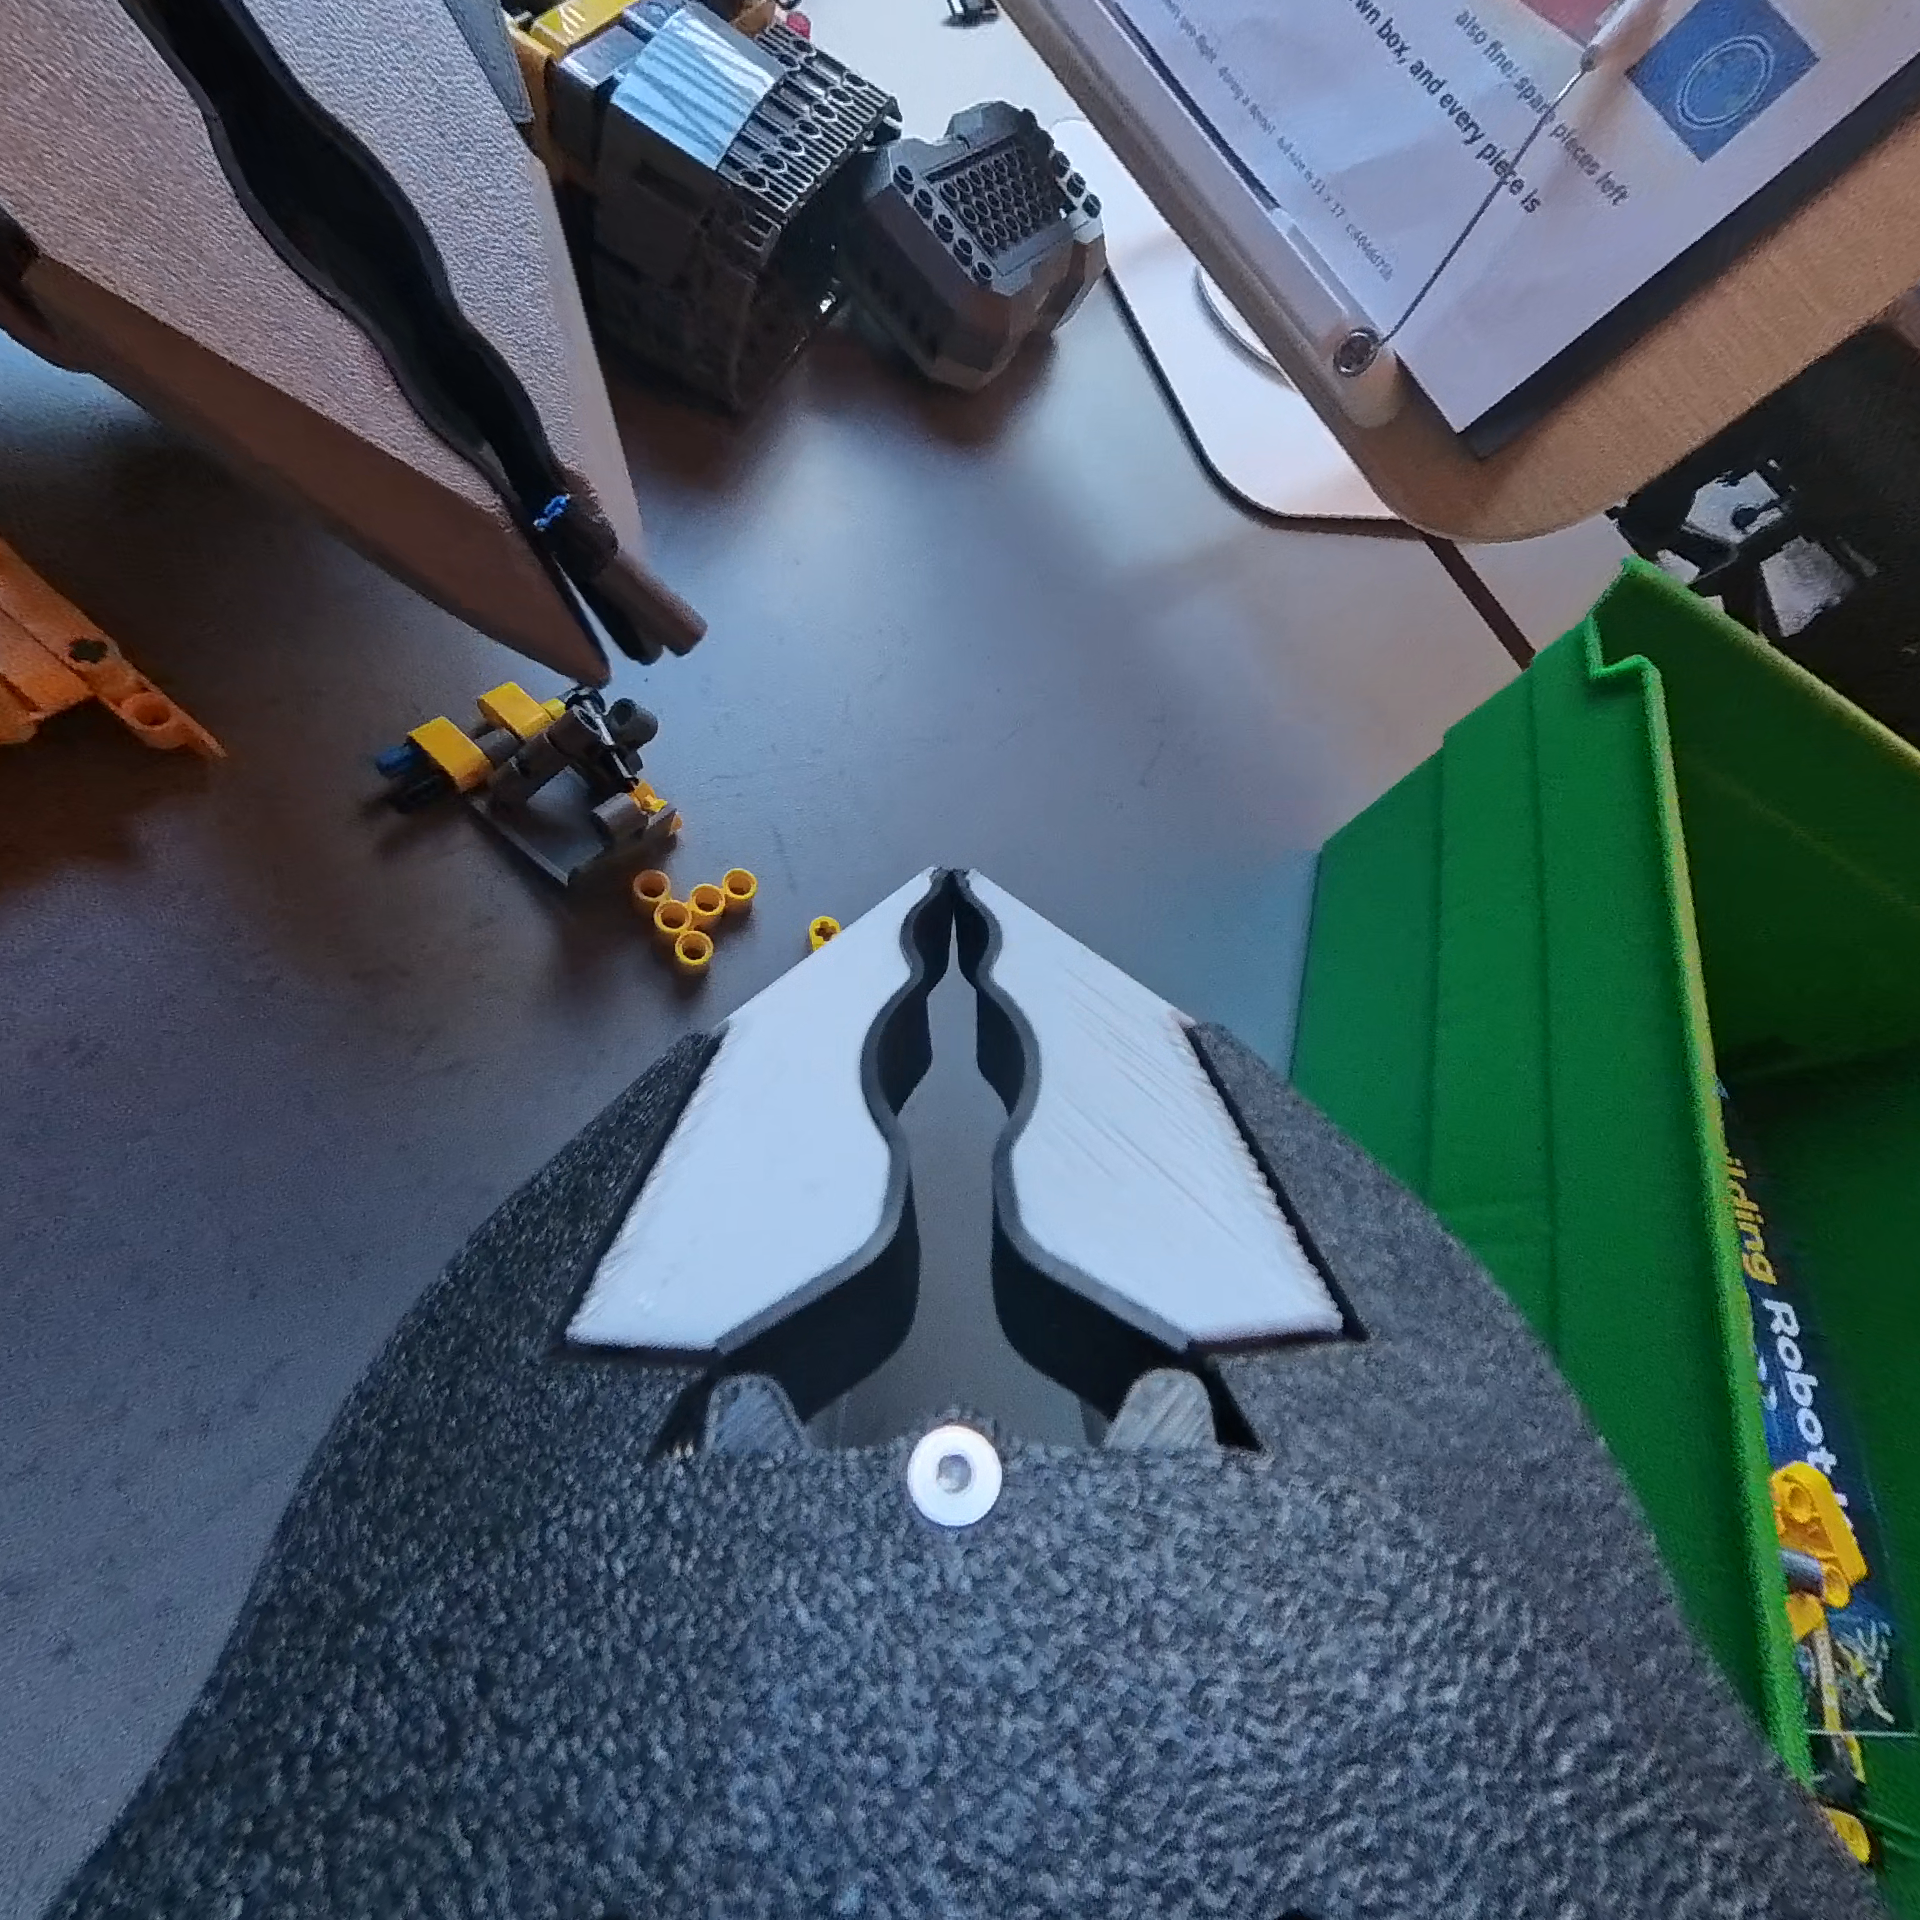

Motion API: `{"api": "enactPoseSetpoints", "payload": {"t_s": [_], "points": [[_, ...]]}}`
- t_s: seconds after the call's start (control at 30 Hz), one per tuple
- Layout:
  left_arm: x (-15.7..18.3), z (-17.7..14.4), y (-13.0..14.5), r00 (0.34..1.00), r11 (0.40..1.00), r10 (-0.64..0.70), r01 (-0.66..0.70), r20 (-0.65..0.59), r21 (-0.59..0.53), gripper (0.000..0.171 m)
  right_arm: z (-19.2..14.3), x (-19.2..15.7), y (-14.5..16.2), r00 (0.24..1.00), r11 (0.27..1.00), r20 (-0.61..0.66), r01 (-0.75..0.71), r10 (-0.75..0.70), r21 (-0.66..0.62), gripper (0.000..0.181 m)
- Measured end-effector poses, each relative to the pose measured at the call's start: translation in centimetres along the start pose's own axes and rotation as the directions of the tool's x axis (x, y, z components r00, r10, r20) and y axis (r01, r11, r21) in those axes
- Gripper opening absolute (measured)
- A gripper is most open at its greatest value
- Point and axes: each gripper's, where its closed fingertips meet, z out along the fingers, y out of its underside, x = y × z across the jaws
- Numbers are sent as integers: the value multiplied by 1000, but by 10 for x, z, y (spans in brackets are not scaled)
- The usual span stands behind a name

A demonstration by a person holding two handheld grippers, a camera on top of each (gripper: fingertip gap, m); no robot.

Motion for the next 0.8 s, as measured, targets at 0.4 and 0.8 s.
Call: {"api": "enactPoseSetpoints", "payload": {"t_s": [0.4, 0.8], "points": [[-42, 0, 20, 919, 967, 206, -139, 337, -213, 1, 1, 0, 1, 1000, 1000, 1, -9, 9, -5, 0], [-36, 4, 23, 909, 949, 263, -184, 324, -255, 1, 8, -8, 1, 1000, 1000, 26, 6, -6, -5, 0]]}}
